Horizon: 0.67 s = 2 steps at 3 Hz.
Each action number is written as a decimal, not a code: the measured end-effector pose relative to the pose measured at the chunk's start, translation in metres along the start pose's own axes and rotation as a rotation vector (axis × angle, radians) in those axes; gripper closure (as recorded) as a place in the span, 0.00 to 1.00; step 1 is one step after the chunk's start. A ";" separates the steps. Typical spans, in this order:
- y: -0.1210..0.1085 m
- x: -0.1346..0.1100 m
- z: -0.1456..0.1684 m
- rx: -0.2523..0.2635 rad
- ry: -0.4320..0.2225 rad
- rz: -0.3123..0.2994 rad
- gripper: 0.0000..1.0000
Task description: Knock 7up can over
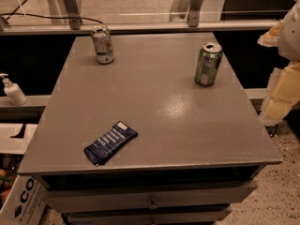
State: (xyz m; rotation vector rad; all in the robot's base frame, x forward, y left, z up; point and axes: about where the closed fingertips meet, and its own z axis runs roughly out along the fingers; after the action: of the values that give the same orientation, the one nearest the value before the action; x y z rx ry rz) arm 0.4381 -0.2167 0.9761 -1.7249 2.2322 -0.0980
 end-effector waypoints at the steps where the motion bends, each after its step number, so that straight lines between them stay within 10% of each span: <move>1: 0.000 0.000 0.000 0.000 0.000 0.000 0.00; 2: -0.003 -0.014 0.007 -0.001 -0.057 -0.013 0.00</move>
Offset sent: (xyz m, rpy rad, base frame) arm 0.0194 0.0302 -0.0114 0.1223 -0.0177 0.0656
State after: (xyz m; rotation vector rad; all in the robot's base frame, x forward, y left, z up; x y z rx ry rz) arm 0.4461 -0.2037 0.9735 -1.7209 2.1817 -0.0501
